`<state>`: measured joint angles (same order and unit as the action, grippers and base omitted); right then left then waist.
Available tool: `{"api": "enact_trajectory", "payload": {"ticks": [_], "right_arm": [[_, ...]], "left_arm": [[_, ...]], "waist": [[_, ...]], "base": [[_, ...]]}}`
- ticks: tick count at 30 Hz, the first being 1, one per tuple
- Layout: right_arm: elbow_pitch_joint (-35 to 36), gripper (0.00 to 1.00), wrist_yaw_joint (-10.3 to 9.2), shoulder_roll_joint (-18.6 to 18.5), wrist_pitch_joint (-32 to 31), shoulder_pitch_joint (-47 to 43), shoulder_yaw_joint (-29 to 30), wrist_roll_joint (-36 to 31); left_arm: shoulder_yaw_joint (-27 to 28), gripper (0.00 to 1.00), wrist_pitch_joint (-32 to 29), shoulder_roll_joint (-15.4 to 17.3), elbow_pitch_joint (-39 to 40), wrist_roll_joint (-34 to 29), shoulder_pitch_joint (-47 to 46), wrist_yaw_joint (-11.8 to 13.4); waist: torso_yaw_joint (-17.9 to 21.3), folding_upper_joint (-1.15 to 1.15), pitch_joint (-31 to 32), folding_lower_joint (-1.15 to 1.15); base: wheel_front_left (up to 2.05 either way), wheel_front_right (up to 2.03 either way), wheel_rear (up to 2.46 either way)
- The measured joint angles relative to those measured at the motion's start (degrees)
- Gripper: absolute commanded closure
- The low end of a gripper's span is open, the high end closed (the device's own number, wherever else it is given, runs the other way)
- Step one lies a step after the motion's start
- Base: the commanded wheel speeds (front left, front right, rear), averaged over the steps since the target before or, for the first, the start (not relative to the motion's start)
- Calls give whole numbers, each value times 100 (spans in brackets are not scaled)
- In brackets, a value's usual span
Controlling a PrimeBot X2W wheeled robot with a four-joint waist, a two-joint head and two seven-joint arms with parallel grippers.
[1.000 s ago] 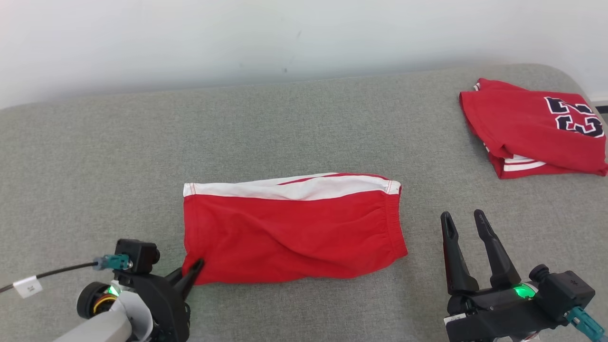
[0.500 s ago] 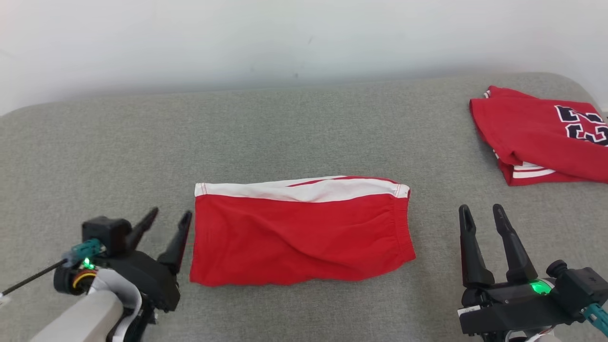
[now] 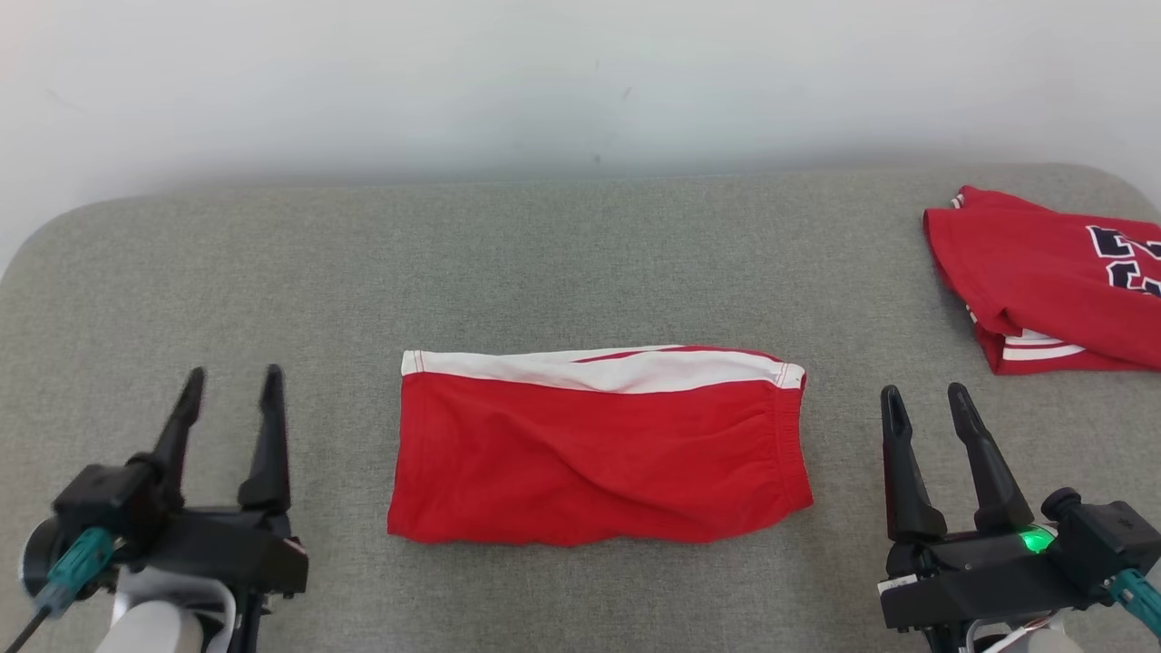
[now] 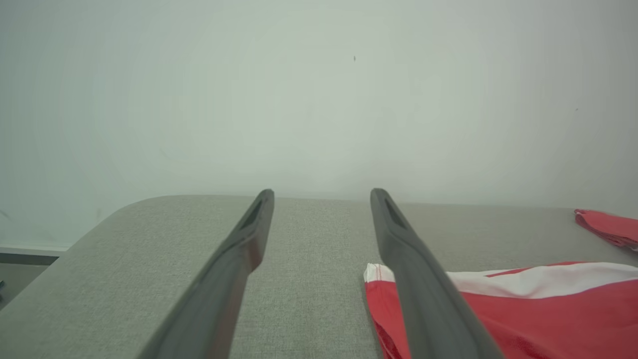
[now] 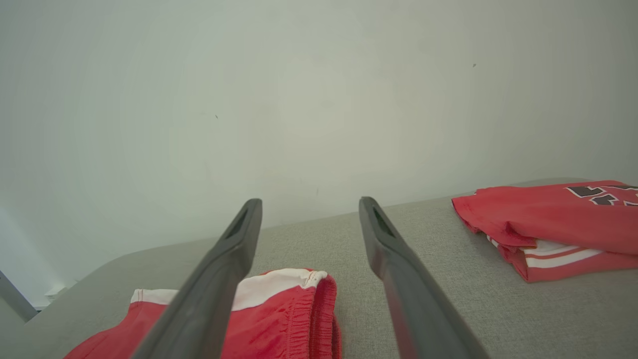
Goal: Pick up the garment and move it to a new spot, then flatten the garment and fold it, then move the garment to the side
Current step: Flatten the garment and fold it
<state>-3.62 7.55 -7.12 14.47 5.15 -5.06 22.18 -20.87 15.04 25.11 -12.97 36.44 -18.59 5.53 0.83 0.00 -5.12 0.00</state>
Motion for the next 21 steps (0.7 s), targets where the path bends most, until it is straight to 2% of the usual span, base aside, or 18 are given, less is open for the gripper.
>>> {"api": "enact_trajectory", "payload": {"ticks": [5, 9, 15, 21], "right_arm": [[-123, 0, 0, 32, 19, -47, 73, -98], [-179, 0, 0, 56, 24, -124, 111, -113], [-271, 0, 0, 68, 35, -320, 90, -134], [-379, 0, 0, 89, 42, -531, 19, -170]], "left_arm": [[965, 0, 0, -501, 341, -656, 656, -65], [1489, 0, 0, -865, 490, -1089, 1099, -269], [2014, 0, 1, -1347, 680, -1594, 1699, -531], [2197, 0, 1, -1659, 787, -2115, 2069, -751]], "waist": [[-1, 0, 52, 0], [17, 0, 89, 0], [43, 0, 205, 0], [31, 0, 309, 0]], "base": [[0, 0, 0], [0, 0, 0], [0, 0, 0], [0, 0, 0]]}}
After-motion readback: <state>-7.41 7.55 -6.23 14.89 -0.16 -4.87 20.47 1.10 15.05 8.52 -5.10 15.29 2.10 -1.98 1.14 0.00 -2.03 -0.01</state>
